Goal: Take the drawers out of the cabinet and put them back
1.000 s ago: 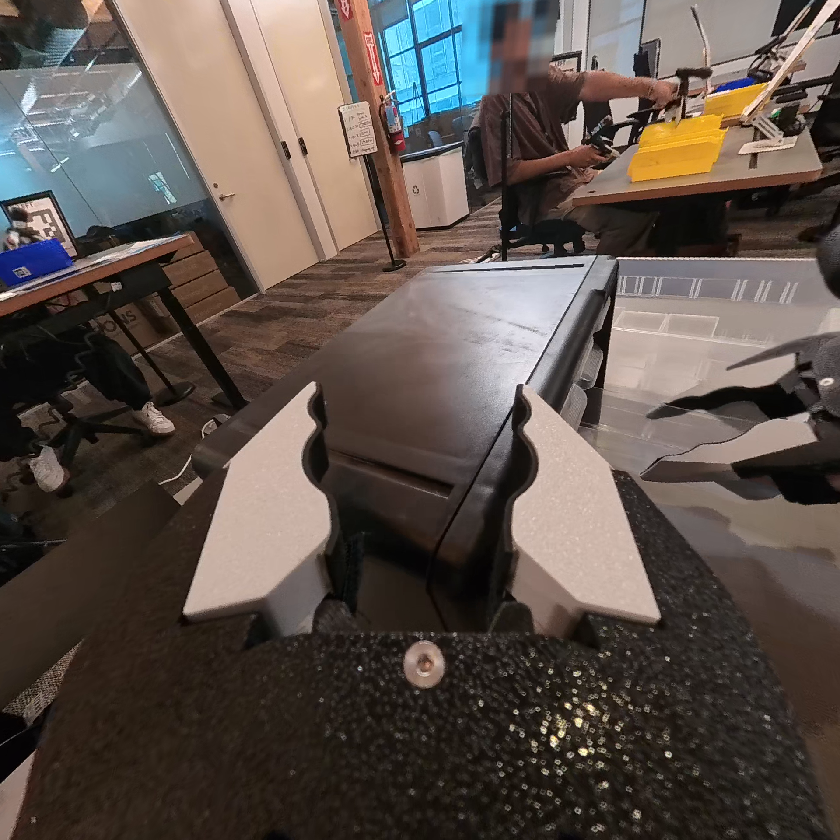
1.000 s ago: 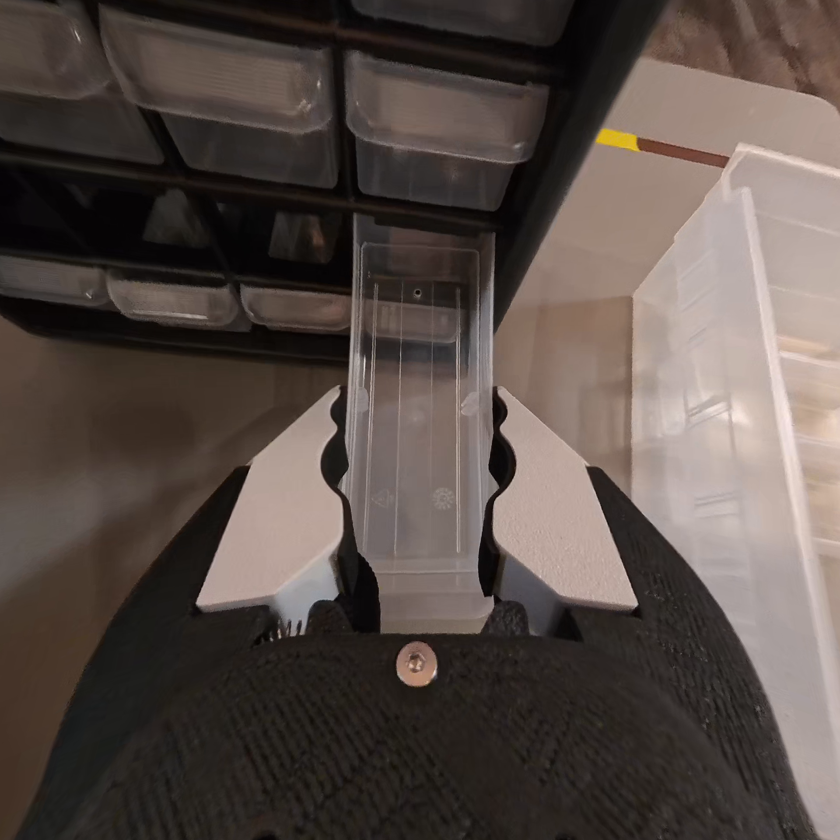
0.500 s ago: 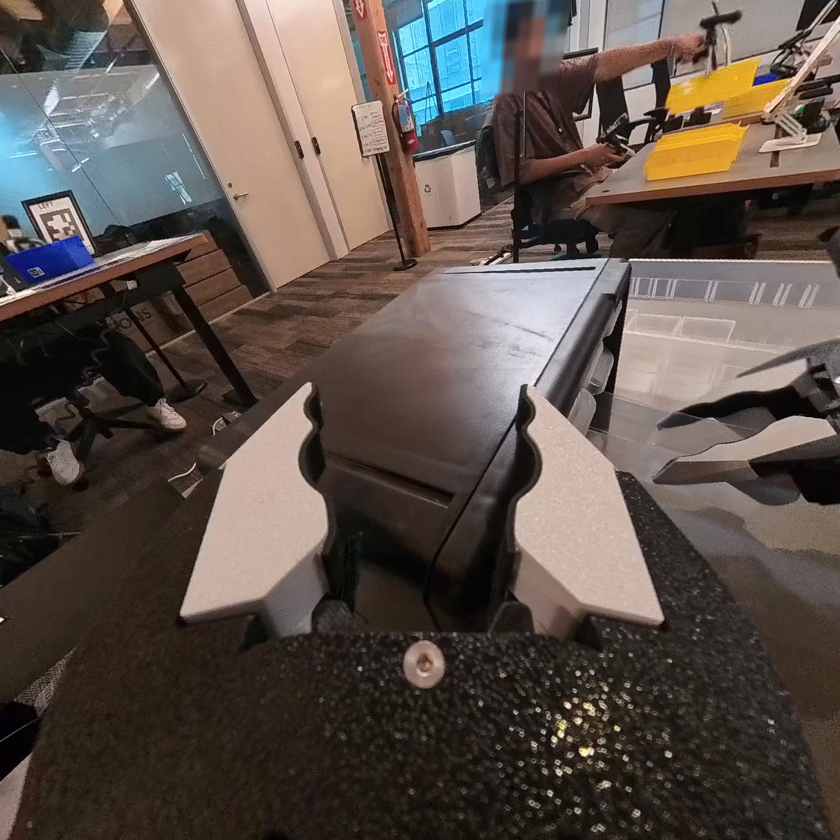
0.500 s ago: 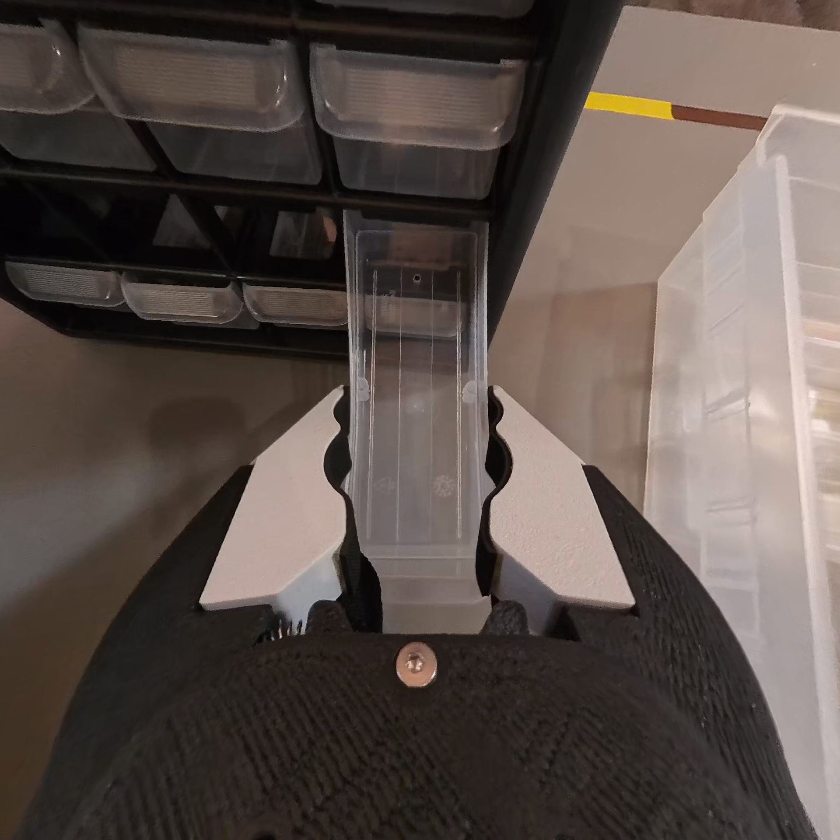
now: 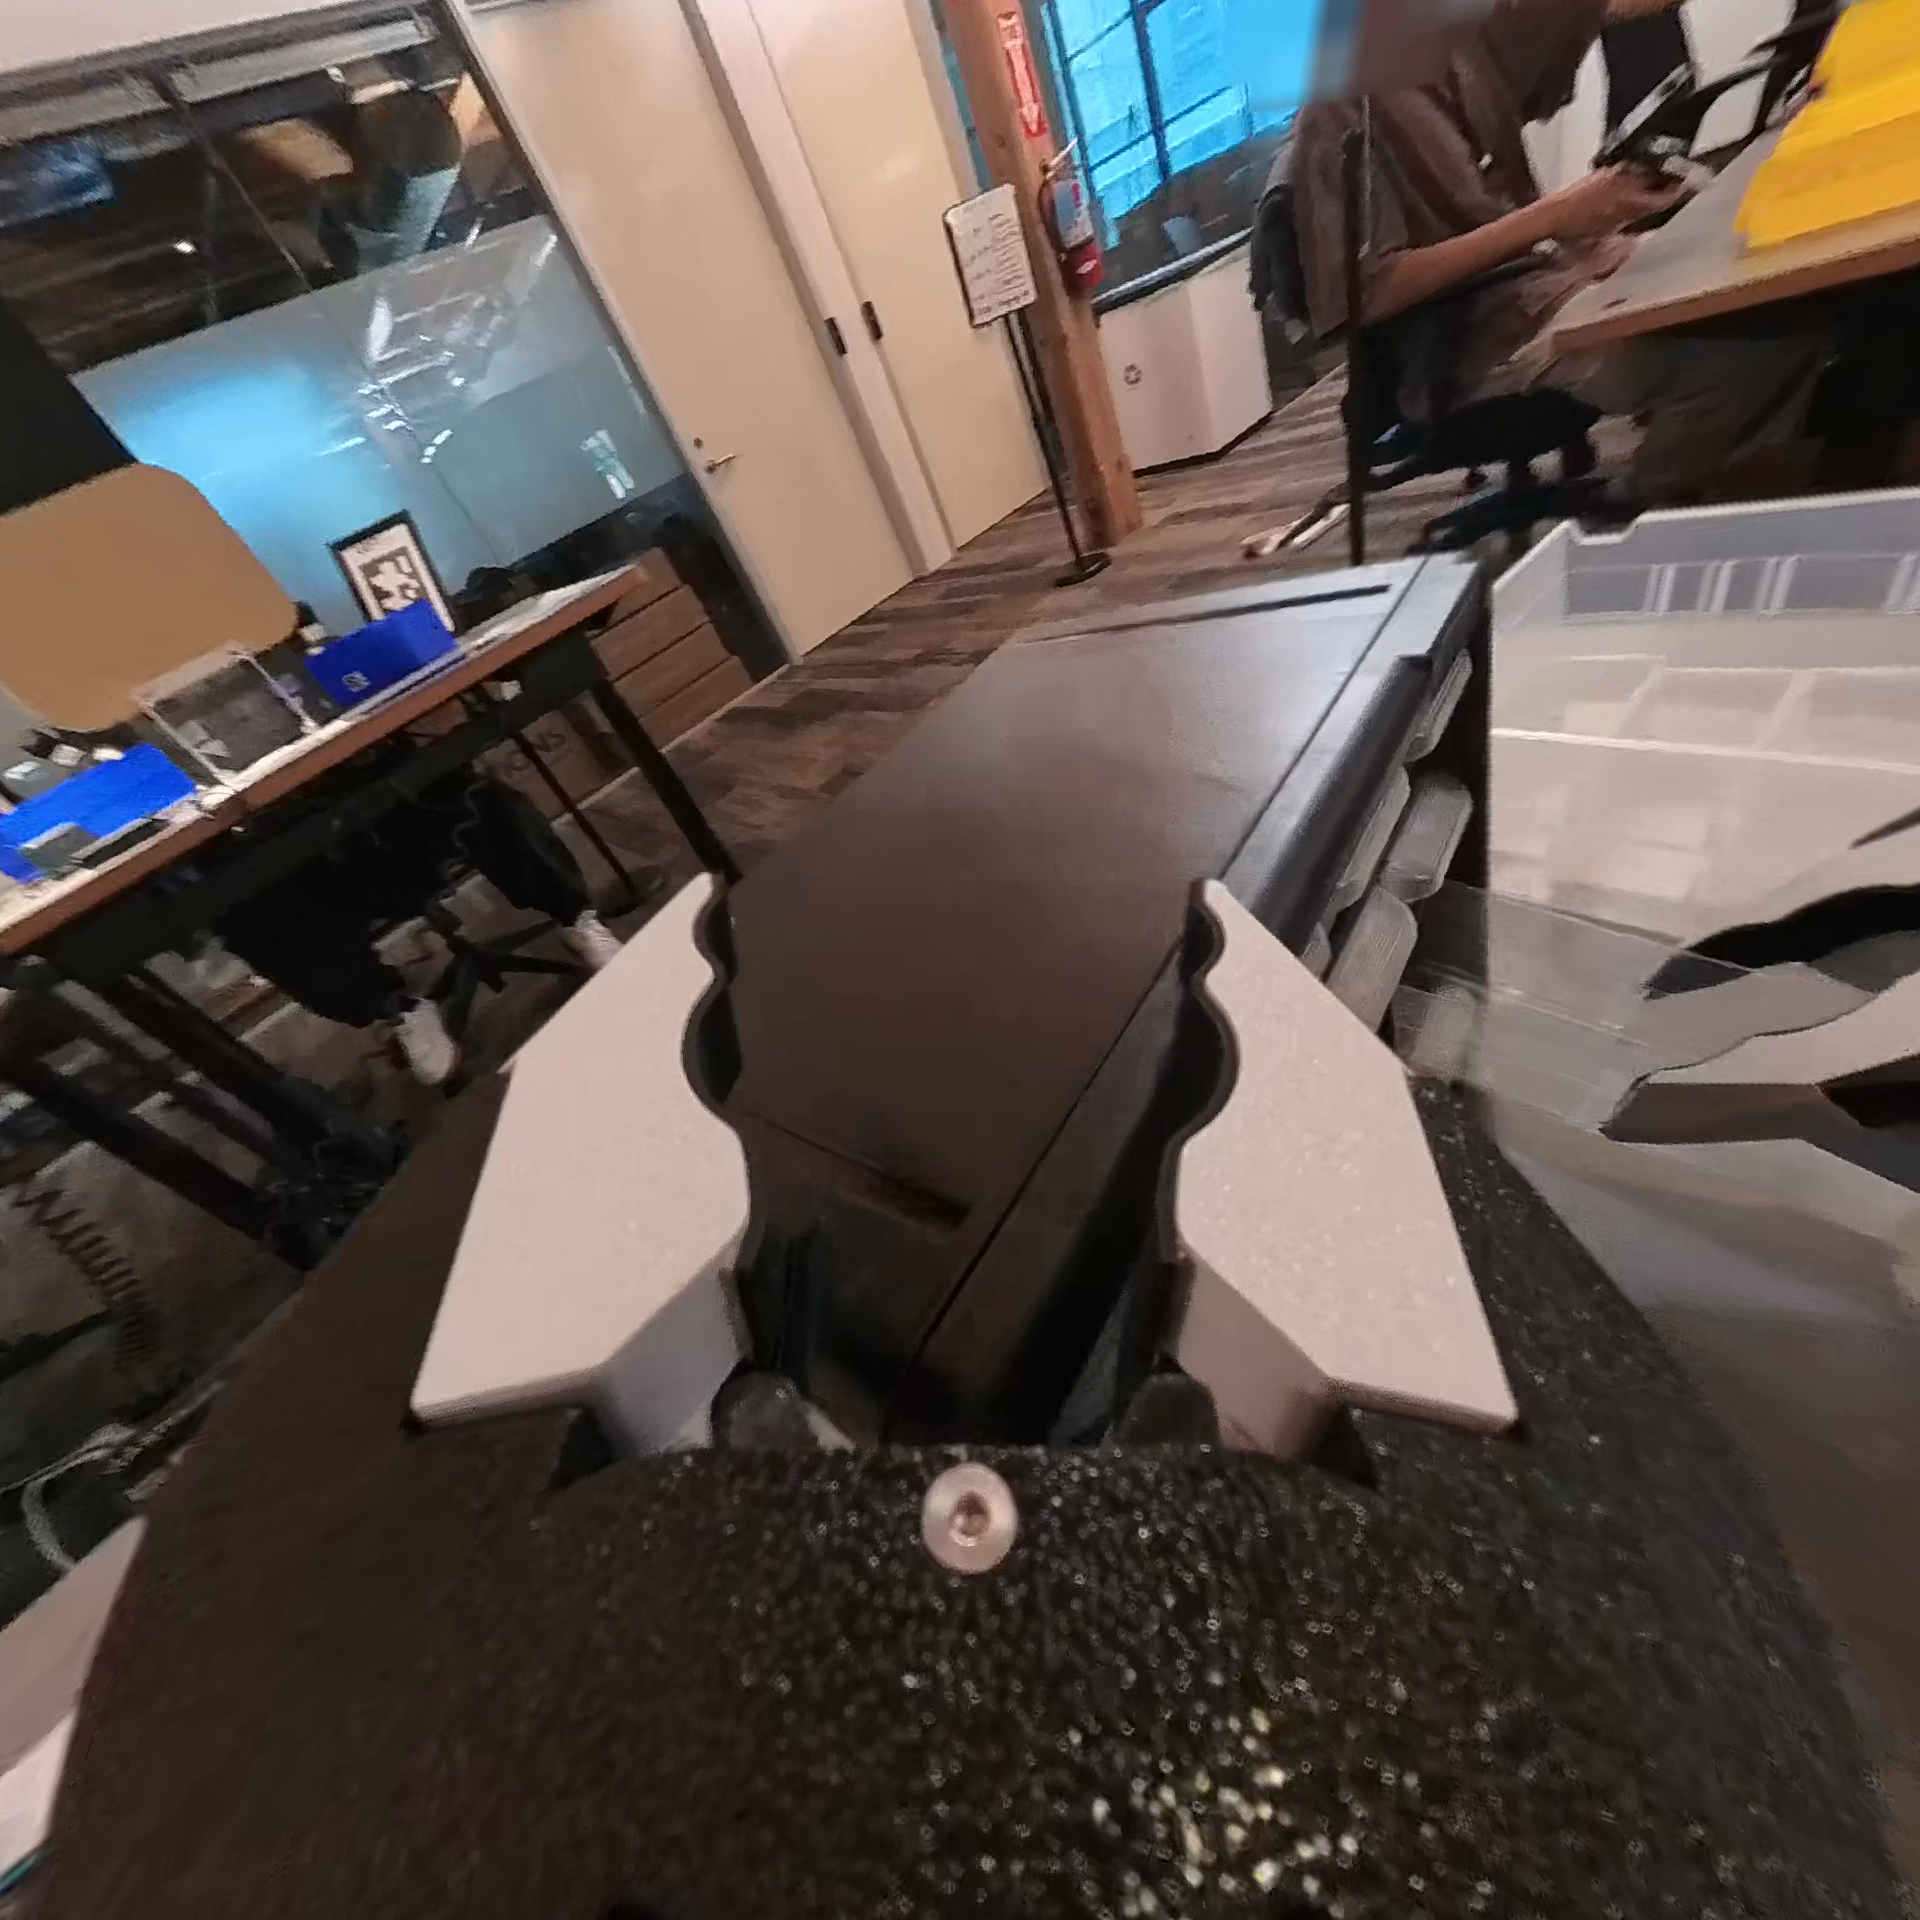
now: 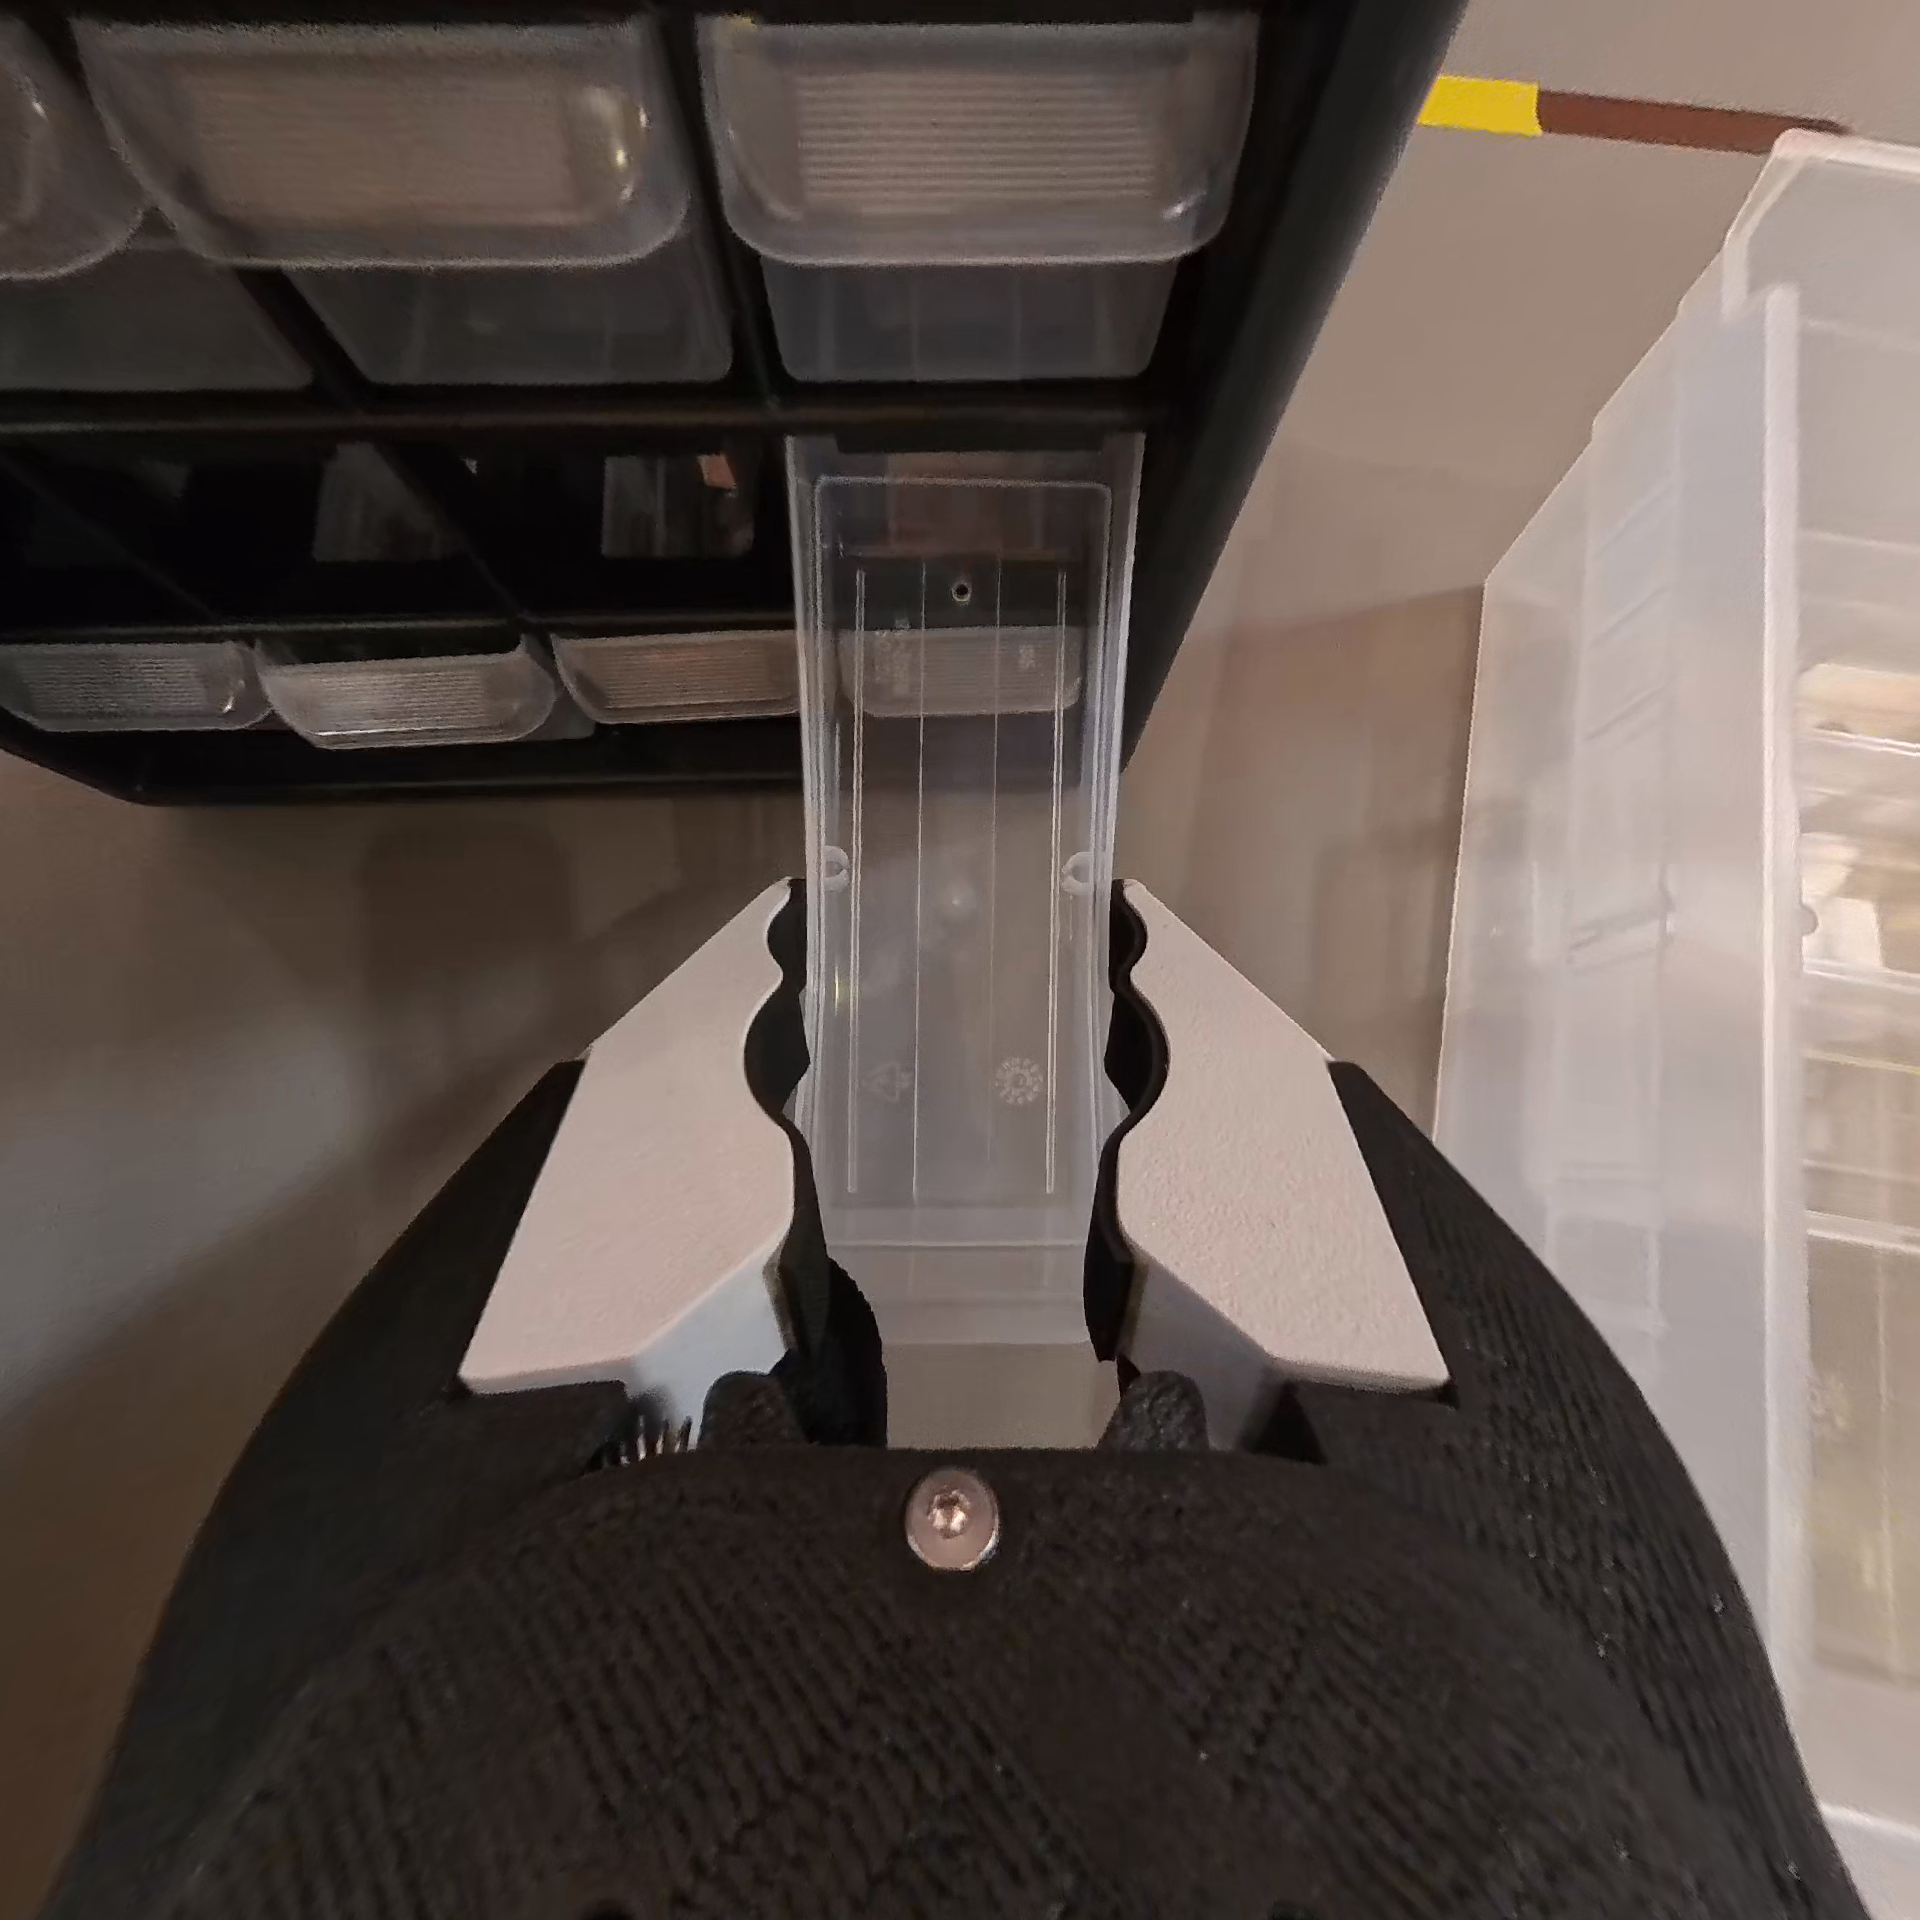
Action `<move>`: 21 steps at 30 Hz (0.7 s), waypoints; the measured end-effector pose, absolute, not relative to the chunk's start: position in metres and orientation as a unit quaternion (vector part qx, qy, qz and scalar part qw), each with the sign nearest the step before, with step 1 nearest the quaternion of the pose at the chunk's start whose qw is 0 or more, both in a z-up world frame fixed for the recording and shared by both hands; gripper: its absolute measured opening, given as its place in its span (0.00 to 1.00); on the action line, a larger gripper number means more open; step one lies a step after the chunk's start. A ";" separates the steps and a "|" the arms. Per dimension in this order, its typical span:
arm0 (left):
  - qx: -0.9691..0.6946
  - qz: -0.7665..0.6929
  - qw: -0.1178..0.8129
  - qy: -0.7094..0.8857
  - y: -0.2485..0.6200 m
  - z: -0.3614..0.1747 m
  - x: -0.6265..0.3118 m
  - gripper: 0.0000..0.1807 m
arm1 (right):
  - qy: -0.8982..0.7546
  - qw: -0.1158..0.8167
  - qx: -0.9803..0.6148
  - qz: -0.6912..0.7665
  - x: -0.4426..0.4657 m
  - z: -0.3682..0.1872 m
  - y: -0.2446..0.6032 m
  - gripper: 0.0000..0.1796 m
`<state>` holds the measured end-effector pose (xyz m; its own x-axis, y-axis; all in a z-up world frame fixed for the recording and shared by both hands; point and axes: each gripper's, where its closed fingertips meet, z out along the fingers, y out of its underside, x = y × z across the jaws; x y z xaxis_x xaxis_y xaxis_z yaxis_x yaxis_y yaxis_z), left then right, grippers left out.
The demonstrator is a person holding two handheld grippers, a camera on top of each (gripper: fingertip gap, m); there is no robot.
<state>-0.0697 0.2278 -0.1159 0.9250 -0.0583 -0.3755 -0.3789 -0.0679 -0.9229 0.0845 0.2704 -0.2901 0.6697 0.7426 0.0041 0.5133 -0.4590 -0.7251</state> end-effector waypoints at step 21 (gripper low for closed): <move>-0.711 0.185 0.658 0.162 0.235 -0.114 -0.058 0.37 | -0.367 0.406 -0.823 0.152 0.093 -0.281 0.252 0.31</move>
